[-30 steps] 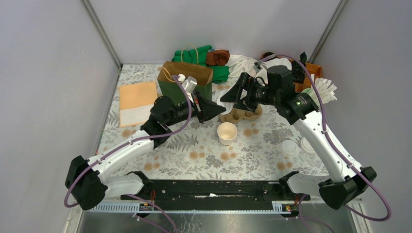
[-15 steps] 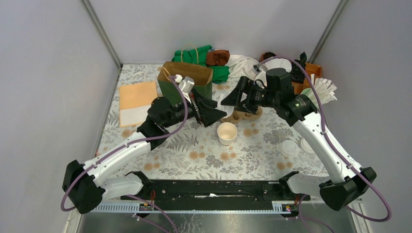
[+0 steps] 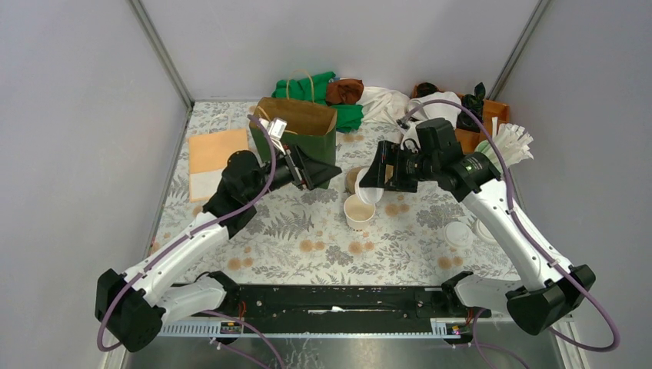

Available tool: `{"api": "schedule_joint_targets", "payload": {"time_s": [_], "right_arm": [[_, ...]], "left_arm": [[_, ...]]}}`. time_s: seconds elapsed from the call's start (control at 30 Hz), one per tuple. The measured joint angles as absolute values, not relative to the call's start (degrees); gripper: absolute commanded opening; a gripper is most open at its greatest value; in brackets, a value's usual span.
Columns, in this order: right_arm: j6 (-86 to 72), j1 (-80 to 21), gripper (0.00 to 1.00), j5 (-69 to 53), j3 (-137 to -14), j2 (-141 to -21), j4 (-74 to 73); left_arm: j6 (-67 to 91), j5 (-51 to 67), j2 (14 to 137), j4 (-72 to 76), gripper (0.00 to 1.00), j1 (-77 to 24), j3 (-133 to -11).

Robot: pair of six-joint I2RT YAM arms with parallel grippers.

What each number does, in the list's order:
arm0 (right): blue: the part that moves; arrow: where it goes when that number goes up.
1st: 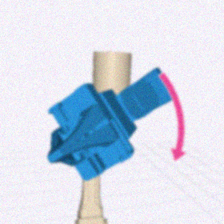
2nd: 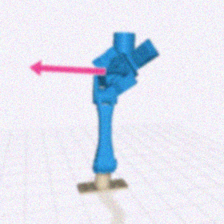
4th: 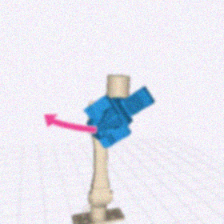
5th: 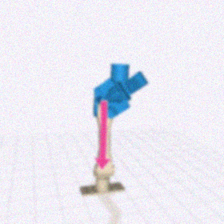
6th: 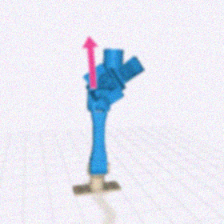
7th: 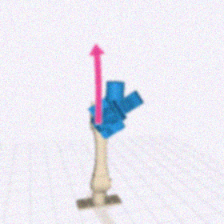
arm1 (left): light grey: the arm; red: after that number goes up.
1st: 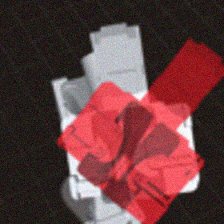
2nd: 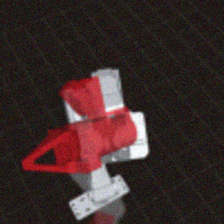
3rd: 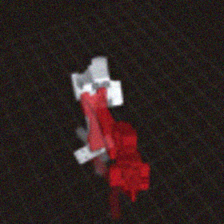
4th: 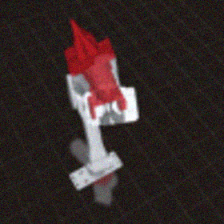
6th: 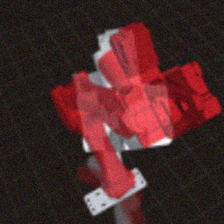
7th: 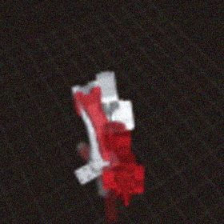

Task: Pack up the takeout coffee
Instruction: Close the cup lid on the coffee cup.

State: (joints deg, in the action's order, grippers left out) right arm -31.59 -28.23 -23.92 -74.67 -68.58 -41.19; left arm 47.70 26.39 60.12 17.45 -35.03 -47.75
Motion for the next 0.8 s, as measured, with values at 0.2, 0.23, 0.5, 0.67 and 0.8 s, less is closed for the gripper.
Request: {"api": "schedule_joint_targets", "payload": {"time_s": [0.2, 0.23, 0.5, 0.67, 0.8], "right_arm": [[-27.6, -28.3, 0.87, -21.9, -74.4, -71.2, -46.1], [-27.1, -28.3, 0.87, -21.5, -74.1, -71.6, -46.5], [-23.7, -28.4, 0.86, -18.0, -74.0, -77.5, -50.7], [-22.8, -28.8, 0.86, -16.4, -75.2, -83.4, -52.8], [-22.7, -29.8, 0.87, -15.6, -77.4, -86.8, -54.1]], "left_arm": [[47.5, 25.2, 57.8, 9.8, 0.64, -35.0, -45.1], [47.6, 24.9, 57.6, 9.4, 0.63, -35.0, -44.3], [52.0, 21.1, 56.9, 8.5, 0.54, -35.2, -33.9], [53.5, 19.0, 60.6, 8.9, 0.49, -35.2, -32.8], [54.3, 18.0, 64.4, 10.9, 0.47, -35.3, -32.4]]}}
